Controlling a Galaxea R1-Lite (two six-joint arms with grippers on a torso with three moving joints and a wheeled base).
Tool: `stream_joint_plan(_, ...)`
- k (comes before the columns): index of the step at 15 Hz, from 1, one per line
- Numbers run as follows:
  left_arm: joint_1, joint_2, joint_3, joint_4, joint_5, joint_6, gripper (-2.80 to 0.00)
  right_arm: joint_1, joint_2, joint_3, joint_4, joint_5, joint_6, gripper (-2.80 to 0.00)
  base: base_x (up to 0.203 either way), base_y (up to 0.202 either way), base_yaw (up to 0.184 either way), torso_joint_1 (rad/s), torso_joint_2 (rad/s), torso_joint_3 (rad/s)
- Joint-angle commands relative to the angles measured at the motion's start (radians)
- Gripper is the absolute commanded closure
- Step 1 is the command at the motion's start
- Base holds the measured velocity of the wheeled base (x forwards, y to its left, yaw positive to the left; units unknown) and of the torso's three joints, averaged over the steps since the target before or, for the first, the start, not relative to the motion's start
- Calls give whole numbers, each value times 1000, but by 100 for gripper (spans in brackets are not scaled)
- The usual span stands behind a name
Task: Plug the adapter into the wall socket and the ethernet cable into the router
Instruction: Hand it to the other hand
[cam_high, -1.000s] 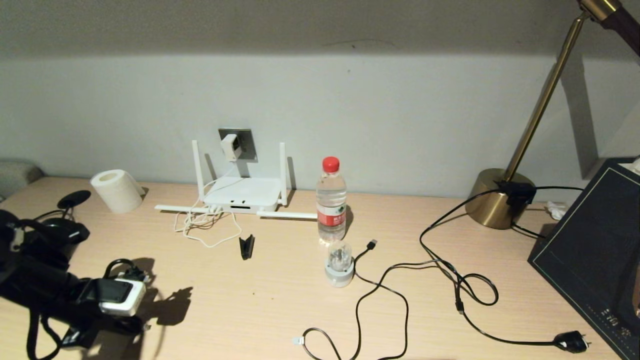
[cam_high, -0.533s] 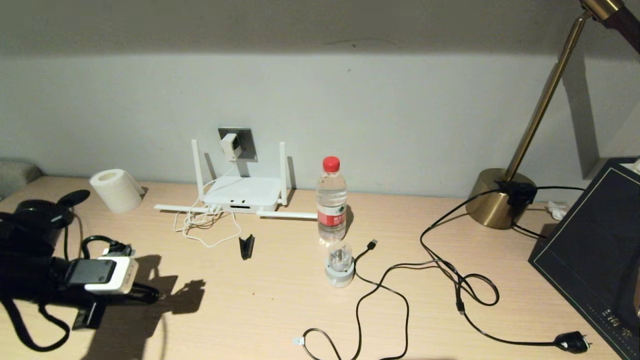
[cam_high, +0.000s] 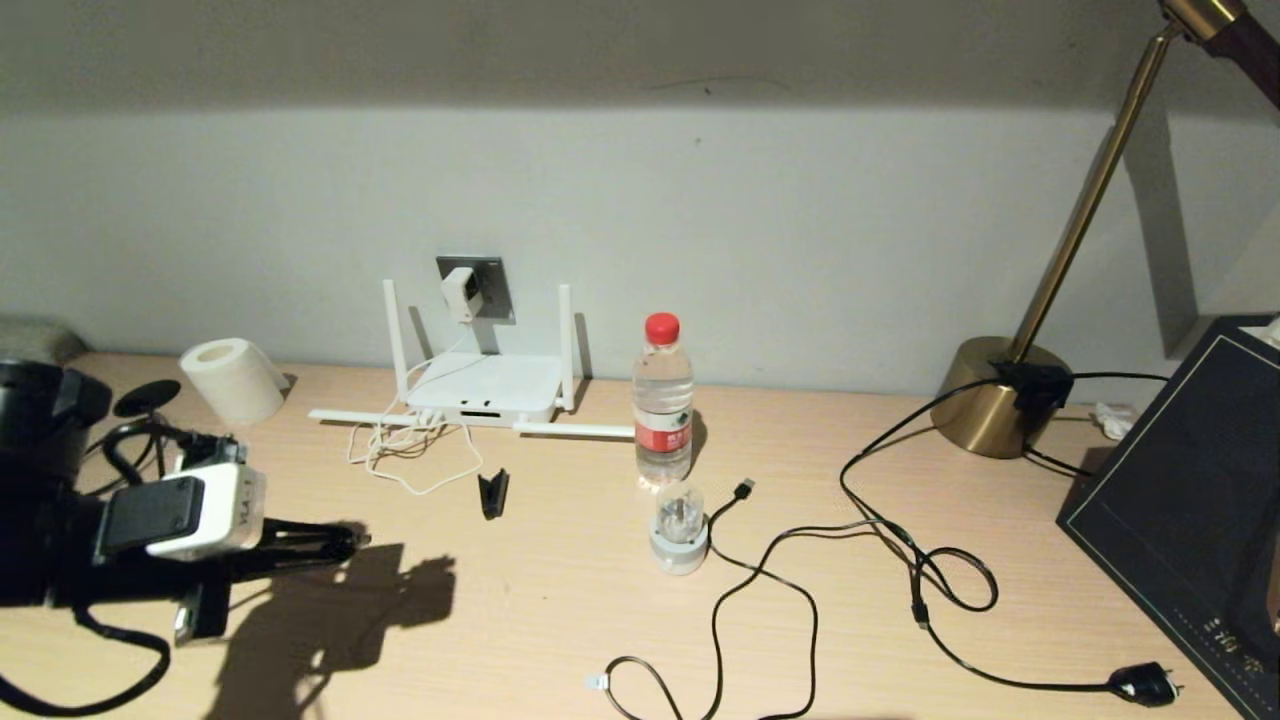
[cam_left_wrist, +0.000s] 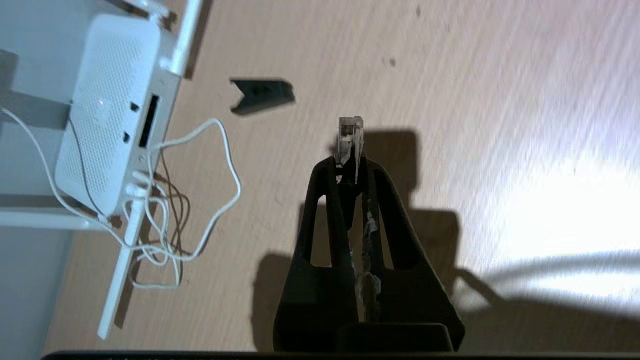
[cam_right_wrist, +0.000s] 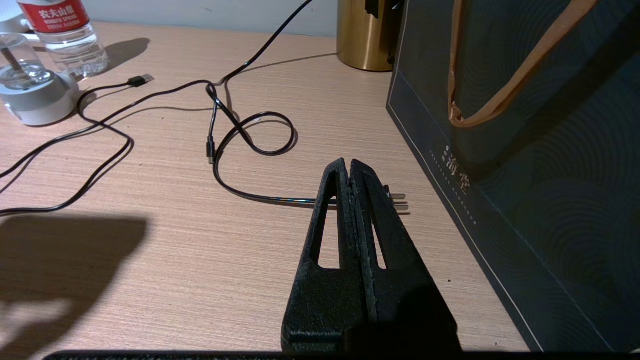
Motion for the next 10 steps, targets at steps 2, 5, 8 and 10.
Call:
stream_joint_plan(2, -89, 29, -48, -84, 43, -117, 0, 0, 0, 11, 0, 0, 0, 0, 0, 0, 0, 0, 0, 0)
stream_joint_plan(5, -223, 50, -80, -170, 151, -235, 0, 0, 1, 11, 0, 0, 0, 0, 0, 0, 0, 0, 0, 0)
stream_joint_plan(8, -360, 100, -83, -400, 286, -336, 0, 0, 0, 11, 0, 0, 0, 0, 0, 0, 0, 0, 0, 0)
stream_joint_plan(10, -443, 116, -48, -454, 321, -350, 0, 0, 0, 11, 0, 0, 0, 0, 0, 0, 0, 0, 0, 0)
